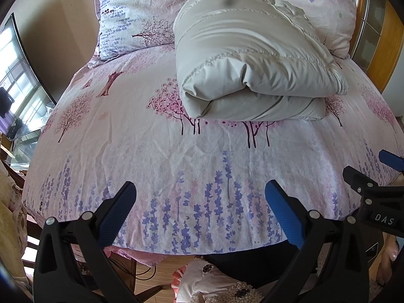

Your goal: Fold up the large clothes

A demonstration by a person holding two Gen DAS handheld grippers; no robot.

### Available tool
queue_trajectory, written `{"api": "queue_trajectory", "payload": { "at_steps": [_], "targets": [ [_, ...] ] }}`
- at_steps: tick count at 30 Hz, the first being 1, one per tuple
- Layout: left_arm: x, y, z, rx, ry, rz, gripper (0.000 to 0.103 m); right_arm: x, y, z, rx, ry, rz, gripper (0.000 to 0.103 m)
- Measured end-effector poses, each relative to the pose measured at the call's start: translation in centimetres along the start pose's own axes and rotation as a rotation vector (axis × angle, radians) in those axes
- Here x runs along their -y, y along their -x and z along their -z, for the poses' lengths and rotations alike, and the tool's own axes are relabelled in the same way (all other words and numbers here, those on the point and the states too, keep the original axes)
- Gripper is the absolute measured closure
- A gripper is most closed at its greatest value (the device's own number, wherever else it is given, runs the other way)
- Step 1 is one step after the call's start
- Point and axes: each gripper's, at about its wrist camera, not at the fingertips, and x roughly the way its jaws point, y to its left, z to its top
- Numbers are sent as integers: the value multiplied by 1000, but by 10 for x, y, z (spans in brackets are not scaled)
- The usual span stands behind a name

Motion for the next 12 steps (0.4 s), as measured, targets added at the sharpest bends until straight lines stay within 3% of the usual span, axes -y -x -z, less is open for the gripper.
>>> {"api": "queue_trajectory", "payload": {
  "at_steps": [12],
  "targets": [
    [-1,-1,-1,-2,-7,8,2,0,0,0,-1,0,1,1]
  ]
}}
